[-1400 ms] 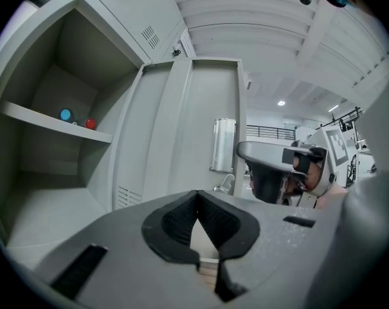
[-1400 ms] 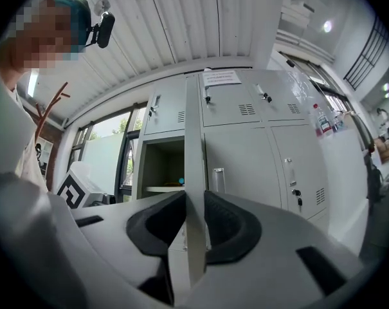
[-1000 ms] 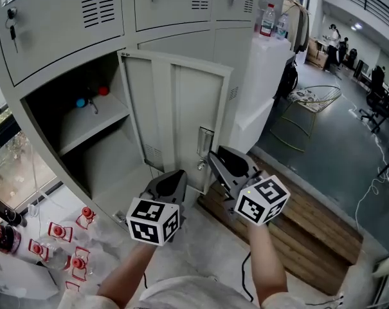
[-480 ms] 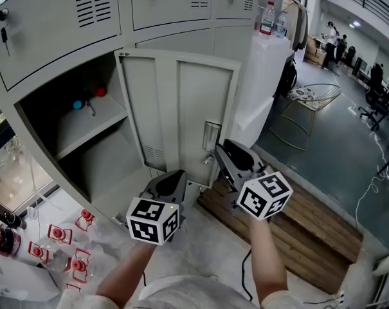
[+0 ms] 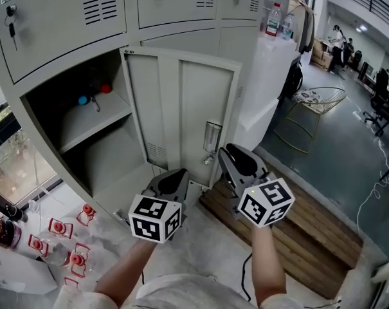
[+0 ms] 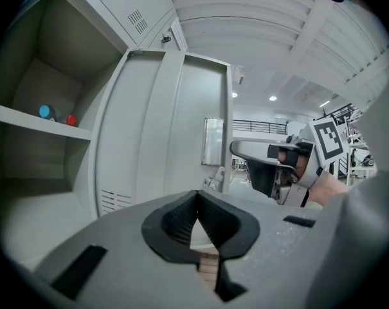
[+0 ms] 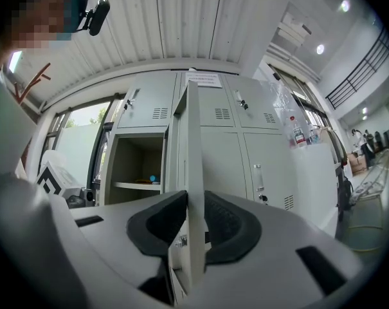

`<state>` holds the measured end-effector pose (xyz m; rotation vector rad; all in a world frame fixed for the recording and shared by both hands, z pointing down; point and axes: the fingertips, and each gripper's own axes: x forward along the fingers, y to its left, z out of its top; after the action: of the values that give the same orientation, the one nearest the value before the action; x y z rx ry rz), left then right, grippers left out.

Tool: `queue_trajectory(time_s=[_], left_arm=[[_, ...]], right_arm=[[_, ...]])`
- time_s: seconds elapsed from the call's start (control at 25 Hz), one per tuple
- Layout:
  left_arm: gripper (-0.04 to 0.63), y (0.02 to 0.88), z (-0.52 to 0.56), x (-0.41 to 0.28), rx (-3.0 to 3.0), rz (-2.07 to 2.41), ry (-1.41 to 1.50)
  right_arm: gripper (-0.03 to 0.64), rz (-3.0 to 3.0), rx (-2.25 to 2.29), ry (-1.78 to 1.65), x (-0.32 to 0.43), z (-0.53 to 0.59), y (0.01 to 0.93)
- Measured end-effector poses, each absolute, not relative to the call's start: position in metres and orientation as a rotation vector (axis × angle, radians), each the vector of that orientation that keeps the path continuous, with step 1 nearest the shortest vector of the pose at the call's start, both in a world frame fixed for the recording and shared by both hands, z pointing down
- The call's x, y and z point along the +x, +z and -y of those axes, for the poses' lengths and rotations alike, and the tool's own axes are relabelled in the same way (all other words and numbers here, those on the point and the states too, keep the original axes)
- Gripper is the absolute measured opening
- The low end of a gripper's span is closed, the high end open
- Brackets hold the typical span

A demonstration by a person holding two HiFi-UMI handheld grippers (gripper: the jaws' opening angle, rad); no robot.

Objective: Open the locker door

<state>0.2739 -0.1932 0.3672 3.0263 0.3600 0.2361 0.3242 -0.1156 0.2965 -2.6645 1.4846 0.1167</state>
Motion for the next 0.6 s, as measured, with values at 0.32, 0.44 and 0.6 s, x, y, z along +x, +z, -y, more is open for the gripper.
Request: queue_trajectory(time_s=[0.32,0.44,0.6], left_arm=[[0.006,0.367,0.184,0.26,3.036,-0.316,0.24],[0.006,0.367,0.188,0.251,3.038,-0.268,0.241],[0.006,0.369,0.198,0.239,3.042,-0.181,0.238]], right_arm=[[0.072,-1.552,-2.665,0.14,0.294,0.112,0.297],[0.066,-1.596,-2.651,0.129,0.283,0.12,0.303],[0.054,-1.654,-2.625,0.089,0.27,0.135,0.315]])
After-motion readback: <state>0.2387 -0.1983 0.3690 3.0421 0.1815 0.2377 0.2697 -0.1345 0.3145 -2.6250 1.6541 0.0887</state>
